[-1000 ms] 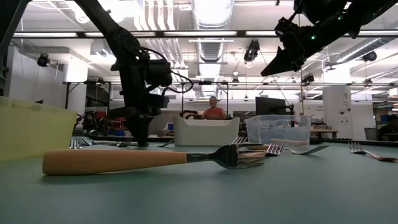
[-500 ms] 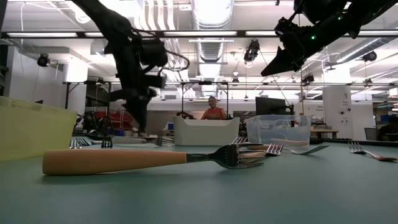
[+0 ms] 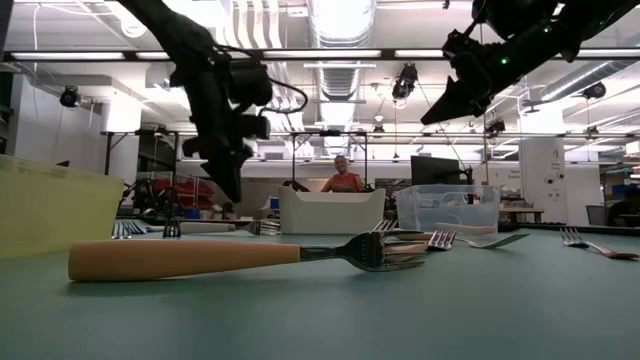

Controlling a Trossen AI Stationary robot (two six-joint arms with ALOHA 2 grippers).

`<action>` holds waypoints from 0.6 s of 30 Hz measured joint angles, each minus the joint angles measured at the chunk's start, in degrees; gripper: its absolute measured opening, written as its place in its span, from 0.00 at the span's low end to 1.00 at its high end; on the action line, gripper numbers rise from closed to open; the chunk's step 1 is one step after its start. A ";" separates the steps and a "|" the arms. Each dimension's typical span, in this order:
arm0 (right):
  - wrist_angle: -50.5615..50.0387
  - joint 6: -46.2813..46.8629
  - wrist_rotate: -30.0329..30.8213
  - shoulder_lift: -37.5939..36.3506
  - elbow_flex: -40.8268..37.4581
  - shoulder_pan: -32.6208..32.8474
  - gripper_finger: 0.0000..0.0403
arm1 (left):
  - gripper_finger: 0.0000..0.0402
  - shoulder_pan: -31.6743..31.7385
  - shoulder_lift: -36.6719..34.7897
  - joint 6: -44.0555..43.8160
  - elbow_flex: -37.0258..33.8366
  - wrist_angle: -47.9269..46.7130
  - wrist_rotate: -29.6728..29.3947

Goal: Sort silverware by color (type)
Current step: Put the white fork into the white bin

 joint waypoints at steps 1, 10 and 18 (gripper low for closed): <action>-0.07 0.02 0.00 0.00 0.00 0.00 0.02 | 0.05 0.12 0.93 -0.36 0.02 0.11 0.01; -0.12 0.42 0.01 0.00 0.00 0.00 0.02 | 0.31 1.52 6.02 -1.34 0.04 1.10 -0.37; -0.10 0.86 0.01 0.00 0.00 -0.02 0.02 | 0.44 1.64 4.36 -1.30 0.02 0.62 -0.39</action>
